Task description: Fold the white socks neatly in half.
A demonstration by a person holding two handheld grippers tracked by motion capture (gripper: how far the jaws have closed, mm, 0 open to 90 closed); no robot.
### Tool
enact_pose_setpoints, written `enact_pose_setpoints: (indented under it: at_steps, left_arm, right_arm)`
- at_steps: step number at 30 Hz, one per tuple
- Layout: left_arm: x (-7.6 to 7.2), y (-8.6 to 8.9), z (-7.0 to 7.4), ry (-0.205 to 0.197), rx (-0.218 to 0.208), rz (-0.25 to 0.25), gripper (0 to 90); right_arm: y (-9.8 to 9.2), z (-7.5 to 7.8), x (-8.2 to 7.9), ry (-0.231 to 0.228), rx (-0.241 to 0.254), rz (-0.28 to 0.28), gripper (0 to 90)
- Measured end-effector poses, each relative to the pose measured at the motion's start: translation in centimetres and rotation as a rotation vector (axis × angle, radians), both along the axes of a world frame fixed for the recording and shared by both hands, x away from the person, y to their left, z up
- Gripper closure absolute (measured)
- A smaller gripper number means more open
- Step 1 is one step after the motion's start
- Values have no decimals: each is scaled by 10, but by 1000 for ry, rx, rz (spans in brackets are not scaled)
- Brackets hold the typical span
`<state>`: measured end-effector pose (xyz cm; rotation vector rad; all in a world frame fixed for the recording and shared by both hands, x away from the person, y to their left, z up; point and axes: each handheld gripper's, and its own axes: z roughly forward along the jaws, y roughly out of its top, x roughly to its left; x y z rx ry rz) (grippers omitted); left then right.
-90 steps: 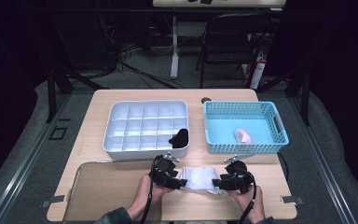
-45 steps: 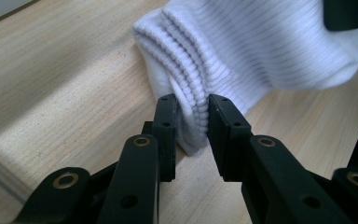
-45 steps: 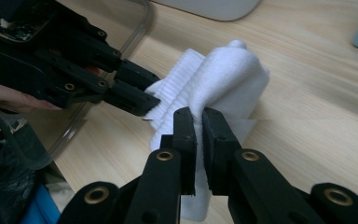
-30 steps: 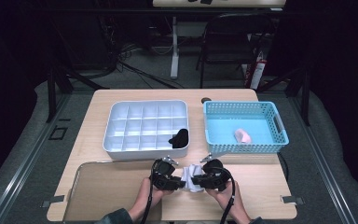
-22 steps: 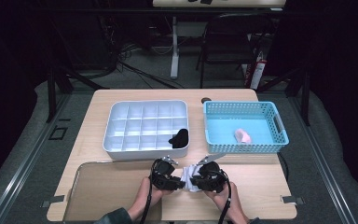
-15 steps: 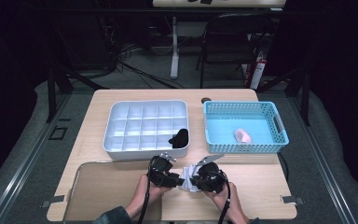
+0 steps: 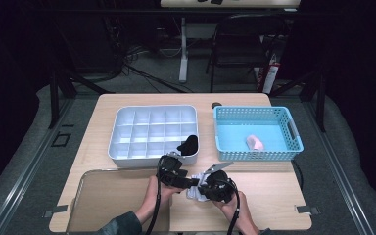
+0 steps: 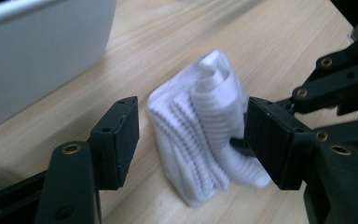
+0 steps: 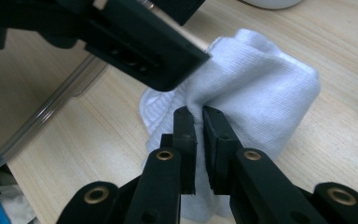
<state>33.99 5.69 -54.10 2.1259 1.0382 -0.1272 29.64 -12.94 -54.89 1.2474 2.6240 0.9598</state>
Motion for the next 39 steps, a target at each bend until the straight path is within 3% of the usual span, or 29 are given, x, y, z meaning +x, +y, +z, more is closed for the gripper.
enact_pose_setpoints:
  at_steps: [3, 5, 11, 13, 15, 20, 23, 27, 31, 35, 39]
  left_arm:
    - [3, -3, -1, -13, 23, -6, 353]
    - [5, -4, -5, 1, 32, -8, 361]
    - [6, -5, -12, 8, 65, -14, 374]
    - [6, -5, -13, 4, 76, -22, 379]
    - [6, -5, -14, 2, 79, -23, 380]
    - [7, -5, -15, 17, 78, -37, 379]
    - [7, -6, -17, 39, 70, -47, 380]
    - [9, -4, -19, 74, 62, -55, 380]
    - [9, -3, -20, 100, 63, -65, 380]
    - [10, -2, -24, 155, 35, -67, 376]
    - [10, -2, -23, 163, 39, -74, 380]
  right_arm:
    - [4, 0, -1, -8, -4, 5, 846]
    - [4, 0, 0, -7, -11, 8, 846]
    - [1, -1, 0, 19, 31, -12, 832]
    - [-1, 0, -1, 34, 46, -22, 781]
    - [-3, 4, -4, 36, 37, -22, 657]
    - [-14, 6, -11, 60, 23, -42, 627]
    - [-12, 0, -9, 90, 4, -42, 625]
    - [-8, -4, -8, 95, -18, -41, 629]
    - [-4, -5, -11, 76, -38, -58, 634]
    - [-1, -6, -13, 57, -61, -59, 638]
    - [0, -6, -13, 52, -56, -62, 639]
